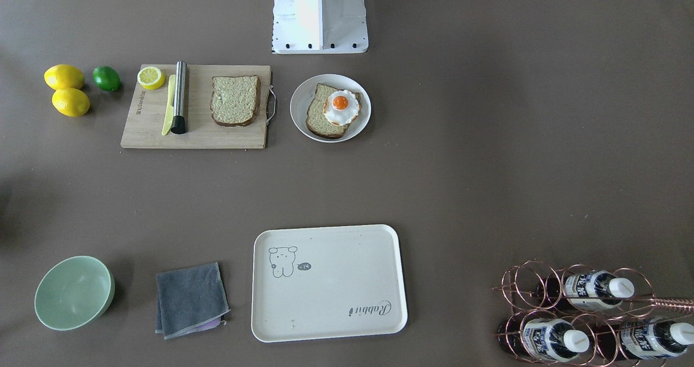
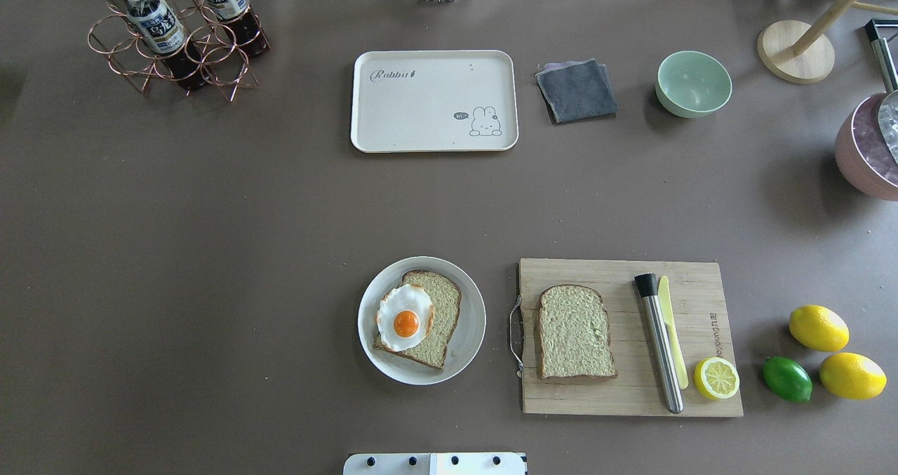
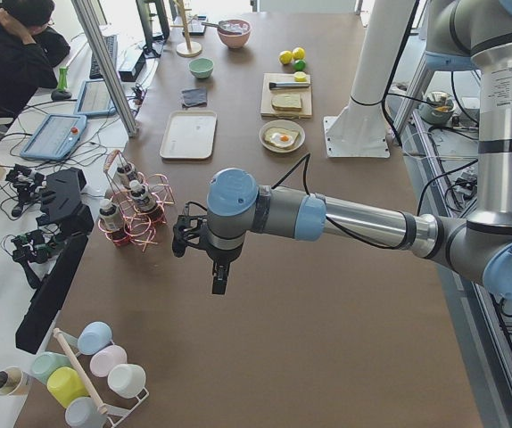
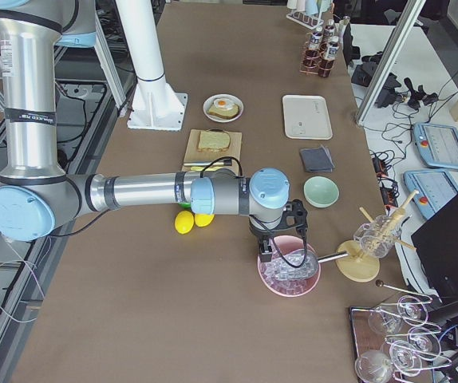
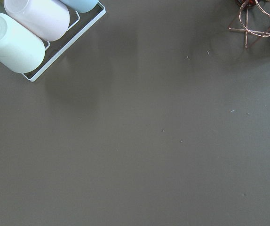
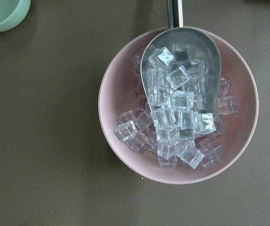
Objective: Make sandwich and place on tray
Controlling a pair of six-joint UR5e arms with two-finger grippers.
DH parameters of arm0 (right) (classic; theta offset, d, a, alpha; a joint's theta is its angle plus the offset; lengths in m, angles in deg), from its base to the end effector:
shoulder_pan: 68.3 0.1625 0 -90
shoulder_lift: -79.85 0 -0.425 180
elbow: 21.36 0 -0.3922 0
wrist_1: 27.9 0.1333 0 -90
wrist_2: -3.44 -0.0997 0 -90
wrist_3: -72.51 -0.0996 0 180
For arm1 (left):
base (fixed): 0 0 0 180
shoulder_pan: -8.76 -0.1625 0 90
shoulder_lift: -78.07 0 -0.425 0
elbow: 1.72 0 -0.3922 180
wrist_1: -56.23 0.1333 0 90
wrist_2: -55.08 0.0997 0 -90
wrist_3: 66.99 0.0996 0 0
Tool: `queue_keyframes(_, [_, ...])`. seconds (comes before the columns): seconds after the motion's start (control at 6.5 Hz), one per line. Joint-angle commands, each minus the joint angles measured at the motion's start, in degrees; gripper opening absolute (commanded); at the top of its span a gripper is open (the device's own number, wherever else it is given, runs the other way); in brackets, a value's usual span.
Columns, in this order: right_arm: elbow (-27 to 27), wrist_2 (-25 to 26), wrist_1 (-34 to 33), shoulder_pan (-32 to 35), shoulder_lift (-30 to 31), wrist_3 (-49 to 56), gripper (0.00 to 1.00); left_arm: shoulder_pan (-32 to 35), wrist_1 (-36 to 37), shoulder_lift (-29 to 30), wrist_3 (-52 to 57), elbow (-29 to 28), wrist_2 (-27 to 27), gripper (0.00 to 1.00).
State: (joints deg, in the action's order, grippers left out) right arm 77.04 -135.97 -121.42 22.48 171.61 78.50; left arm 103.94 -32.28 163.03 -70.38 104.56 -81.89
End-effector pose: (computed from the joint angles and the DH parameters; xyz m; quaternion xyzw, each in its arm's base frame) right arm 0.0642 -0.4788 0.6012 0.0494 -0.4156 -0.0526 0.9067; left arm -0.1015 -0.4498 0.5595 0.0841 0.3958 -0.0345 0.9138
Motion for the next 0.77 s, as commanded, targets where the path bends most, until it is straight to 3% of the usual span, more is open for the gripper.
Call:
queue_keyframes(0.0, [0.2,-1.4,0.0,0.0,-0.1,-0.1,1.0,-0.1,0.2,0.2,-0.2,0.1,-2.9,0.98])
queue_keyframes(0.31, [0.0,-0.9,0.0,0.0,-1.4,-0.2,1.0,-0.2,0.2,1.7,-0.3,-0.2,-2.7,0.98])
queue_keyframes(0.46, [0.2,-1.3,0.0,-0.2,-5.0,-4.4,1.0,-1.3,0.2,4.0,-3.2,0.1,-2.9,0.98])
queue_keyframes(0.62, [1.8,-1.3,0.1,-4.6,-8.8,-10.8,1.0,-6.5,0.1,8.0,-10.4,1.6,-2.8,0.98])
